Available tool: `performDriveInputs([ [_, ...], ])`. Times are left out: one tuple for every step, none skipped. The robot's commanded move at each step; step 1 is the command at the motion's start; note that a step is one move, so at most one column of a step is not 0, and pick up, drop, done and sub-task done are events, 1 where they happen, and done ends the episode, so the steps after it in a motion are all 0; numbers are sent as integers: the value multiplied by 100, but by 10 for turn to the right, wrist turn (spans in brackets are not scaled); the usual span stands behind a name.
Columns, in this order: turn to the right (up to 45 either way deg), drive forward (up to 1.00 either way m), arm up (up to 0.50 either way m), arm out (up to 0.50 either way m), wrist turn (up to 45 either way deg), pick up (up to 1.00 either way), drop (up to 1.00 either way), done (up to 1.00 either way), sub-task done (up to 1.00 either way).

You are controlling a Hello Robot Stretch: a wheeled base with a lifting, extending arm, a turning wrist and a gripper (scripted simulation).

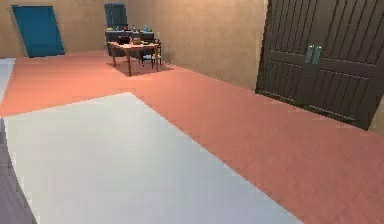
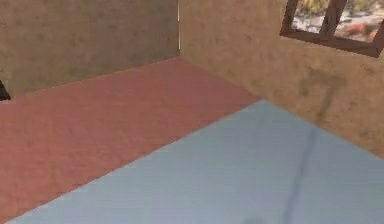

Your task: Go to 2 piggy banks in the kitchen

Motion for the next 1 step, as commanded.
performDriveInputs([
  [0,40,0,0,0,0,0,0,0],
])
